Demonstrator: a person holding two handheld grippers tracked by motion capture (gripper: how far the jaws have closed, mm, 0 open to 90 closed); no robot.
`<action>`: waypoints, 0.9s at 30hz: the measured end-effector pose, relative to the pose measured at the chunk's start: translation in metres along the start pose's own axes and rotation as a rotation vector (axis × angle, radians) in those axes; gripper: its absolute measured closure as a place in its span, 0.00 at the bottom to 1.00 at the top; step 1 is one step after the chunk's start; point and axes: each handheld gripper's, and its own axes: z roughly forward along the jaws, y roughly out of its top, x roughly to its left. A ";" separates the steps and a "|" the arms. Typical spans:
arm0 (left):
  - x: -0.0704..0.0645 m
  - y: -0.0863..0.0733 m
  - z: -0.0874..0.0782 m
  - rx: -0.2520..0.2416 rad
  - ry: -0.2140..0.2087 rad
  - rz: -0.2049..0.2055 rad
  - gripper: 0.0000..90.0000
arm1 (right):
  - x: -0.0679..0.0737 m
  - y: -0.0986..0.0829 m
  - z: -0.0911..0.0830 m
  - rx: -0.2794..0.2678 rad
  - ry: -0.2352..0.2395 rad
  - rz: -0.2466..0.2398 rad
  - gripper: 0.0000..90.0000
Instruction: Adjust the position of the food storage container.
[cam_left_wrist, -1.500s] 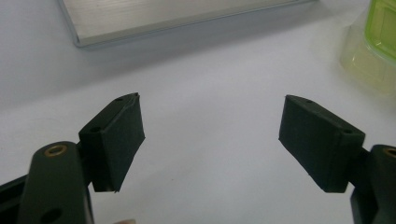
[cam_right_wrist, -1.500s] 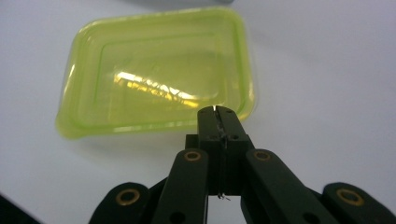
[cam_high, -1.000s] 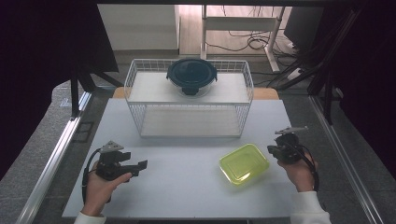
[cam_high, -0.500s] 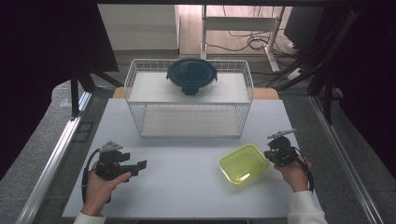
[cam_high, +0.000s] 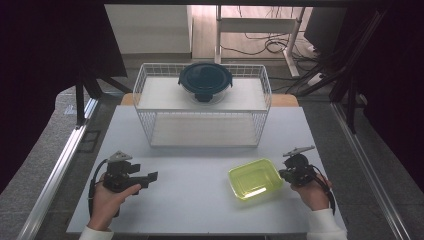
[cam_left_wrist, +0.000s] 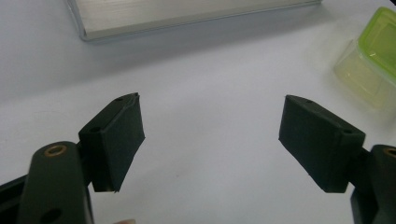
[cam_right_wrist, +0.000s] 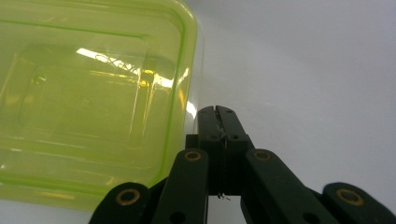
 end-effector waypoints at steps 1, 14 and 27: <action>0.001 0.000 0.000 0.001 0.001 0.003 0.24 | 0.003 0.000 0.000 0.001 0.007 -0.005 0.98; 0.001 0.001 -0.005 -0.032 0.015 -0.015 0.24 | 0.038 -0.002 -0.003 0.007 0.055 -0.067 0.98; 0.000 0.000 -0.001 -0.012 0.006 -0.011 0.24 | 0.057 0.002 -0.004 -0.003 0.091 -0.110 0.98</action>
